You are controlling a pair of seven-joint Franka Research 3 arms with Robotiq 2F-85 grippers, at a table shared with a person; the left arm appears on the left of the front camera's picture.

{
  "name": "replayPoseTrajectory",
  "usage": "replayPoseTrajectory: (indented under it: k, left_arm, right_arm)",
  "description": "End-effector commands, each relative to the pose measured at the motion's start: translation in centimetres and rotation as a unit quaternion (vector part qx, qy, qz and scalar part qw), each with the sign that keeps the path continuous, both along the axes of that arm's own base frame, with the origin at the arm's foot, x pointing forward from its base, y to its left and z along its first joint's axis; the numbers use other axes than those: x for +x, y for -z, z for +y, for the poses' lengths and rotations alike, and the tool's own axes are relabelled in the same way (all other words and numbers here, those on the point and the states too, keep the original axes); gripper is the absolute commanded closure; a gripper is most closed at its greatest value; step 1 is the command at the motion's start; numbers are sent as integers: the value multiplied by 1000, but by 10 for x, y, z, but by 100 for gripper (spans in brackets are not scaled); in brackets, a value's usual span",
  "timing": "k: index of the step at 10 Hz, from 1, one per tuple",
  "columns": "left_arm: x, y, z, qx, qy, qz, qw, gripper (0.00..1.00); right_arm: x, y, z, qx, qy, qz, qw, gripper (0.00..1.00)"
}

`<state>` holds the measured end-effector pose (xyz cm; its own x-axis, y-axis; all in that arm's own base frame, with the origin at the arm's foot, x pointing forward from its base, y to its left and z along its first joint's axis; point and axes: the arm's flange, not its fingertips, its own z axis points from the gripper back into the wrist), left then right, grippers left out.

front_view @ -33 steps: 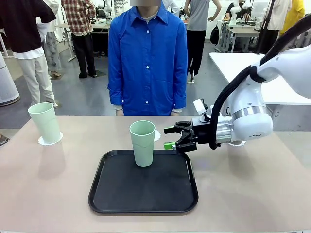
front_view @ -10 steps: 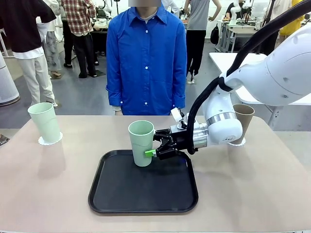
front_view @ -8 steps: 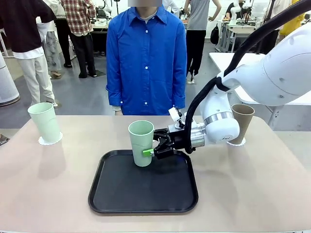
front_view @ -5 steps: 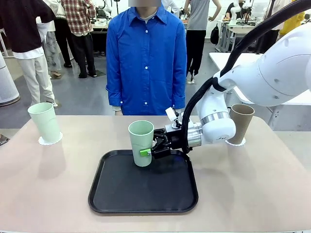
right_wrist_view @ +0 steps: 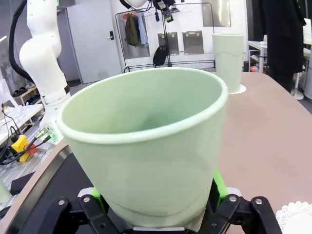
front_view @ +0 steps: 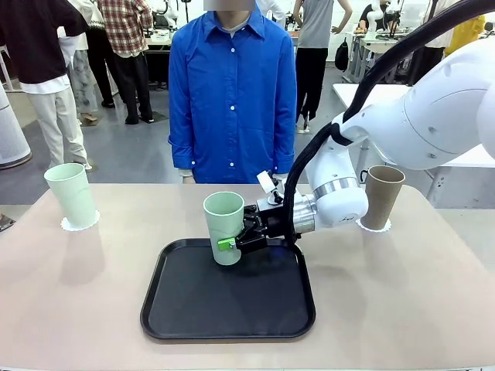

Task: Place coasters on the table and set cups on them.
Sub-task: Take one Reusable plastic cup from the Flat Tray and place it on a coaster set by the human.

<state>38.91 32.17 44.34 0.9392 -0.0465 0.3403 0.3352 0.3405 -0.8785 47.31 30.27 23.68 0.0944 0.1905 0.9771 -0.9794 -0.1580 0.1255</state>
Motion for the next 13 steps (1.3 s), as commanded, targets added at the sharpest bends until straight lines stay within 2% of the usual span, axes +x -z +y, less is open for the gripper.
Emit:
replayPoseTrajectory:
  k: [1, 2, 3, 4, 6, 8, 10, 11, 12, 13]
  left_arm:
    - [-1, -2, 0, 2, -2, 1, 1000, 0]
    - [-1, -2, 0, 2, -2, 1, 1000, 0]
    - [-1, -2, 0, 2, -2, 1, 1000, 0]
    - [-1, -2, 0, 2, -2, 1, 1000, 0]
    - [-1, -2, 0, 2, -2, 1, 1000, 0]
    - [-1, -2, 0, 2, -2, 1, 1000, 0]
    - [-1, -2, 0, 2, -2, 1, 1000, 0]
    - [-1, -2, 0, 2, -2, 1, 1000, 0]
    - [-1, -2, 0, 2, -2, 1, 1000, 0]
    - [-1, -2, 0, 2, -2, 1, 1000, 0]
  right_arm:
    - [7, 5, 1, -9, -12, -14, 1000, 53]
    - [7, 5, 1, -9, -8, -13, 1000, 97]
    - [5, 1, 3, -9, 3, -10, 1000, 100]
    - [2, -18, 3, -4, 17, 5, 1000, 100]
    - [-1, -77, 4, 15, 32, 0, 999, 100]
    - [8, -127, 4, 22, 45, 13, 999, 100]
    - [14, -146, 6, -7, 71, 22, 997, 100]
    - [11, -139, 3, 24, 34, 1, 999, 100]
    - [11, -139, 3, 24, 34, 1, 999, 100]
    - [12, -154, 0, 14, 50, 6, 999, 16]
